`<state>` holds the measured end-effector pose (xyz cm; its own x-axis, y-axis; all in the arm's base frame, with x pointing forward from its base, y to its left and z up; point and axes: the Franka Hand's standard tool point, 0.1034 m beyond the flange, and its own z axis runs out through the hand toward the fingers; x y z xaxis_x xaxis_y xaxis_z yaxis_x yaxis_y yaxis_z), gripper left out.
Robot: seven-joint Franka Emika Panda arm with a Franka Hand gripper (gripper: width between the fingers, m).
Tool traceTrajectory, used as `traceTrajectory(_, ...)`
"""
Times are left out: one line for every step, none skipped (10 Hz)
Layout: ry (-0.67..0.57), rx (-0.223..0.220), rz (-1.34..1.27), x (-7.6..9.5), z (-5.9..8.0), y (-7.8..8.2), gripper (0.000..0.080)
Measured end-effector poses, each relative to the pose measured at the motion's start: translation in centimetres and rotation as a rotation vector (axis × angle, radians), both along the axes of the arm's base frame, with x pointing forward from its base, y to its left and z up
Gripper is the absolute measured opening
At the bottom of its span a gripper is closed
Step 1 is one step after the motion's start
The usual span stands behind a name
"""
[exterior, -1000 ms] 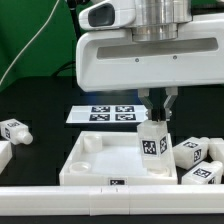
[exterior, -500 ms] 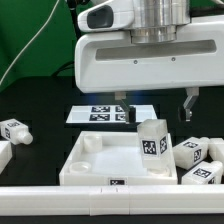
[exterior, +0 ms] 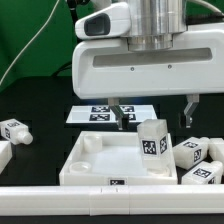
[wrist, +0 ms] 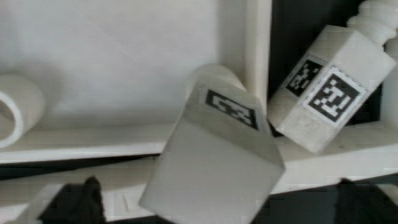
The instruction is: Assemble one leg
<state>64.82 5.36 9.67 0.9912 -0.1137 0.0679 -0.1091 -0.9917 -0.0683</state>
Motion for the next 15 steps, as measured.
traceTrajectory(0.001,-0.001,0.000,-0.03,-0.27,-0.01,0.0649)
traceTrajectory(0.001,-0.001,0.000,-0.03,-0.28,-0.01,0.0649)
traceTrajectory(0.001,-0.001,0.000,-0.03,-0.29,-0.01,0.0560)
traceTrajectory(0.001,-0.001,0.000,-0.04,-0.31,0.00,0.0423)
traceTrajectory(0.001,-0.001,0.000,-0.05,-0.31,0.05,0.0423)
traceTrajectory(-0.006,-0.001,0.001,0.09,-0.22,0.17,0.0279)
traceTrajectory(-0.005,-0.001,0.002,0.07,-0.25,0.23,0.0279)
traceTrajectory(-0.005,-0.001,0.002,0.07,-0.25,0.24,0.0279)
traceTrajectory(-0.005,-0.001,-0.002,0.07,-0.25,0.23,0.0279)
traceTrajectory(-0.004,0.001,-0.023,0.07,-0.26,0.24,0.0279)
traceTrajectory(-0.004,0.001,-0.024,0.07,-0.26,0.23,0.0279)
traceTrajectory(0.000,0.008,-0.080,0.06,-0.27,0.27,0.0279)
traceTrajectory(0.006,0.017,-0.176,0.06,-0.28,0.32,0.0281)
traceTrajectory(0.009,0.021,-0.230,0.05,-0.29,0.32,0.0281)
traceTrajectory(0.013,0.026,-0.280,0.05,-0.29,0.33,0.0281)
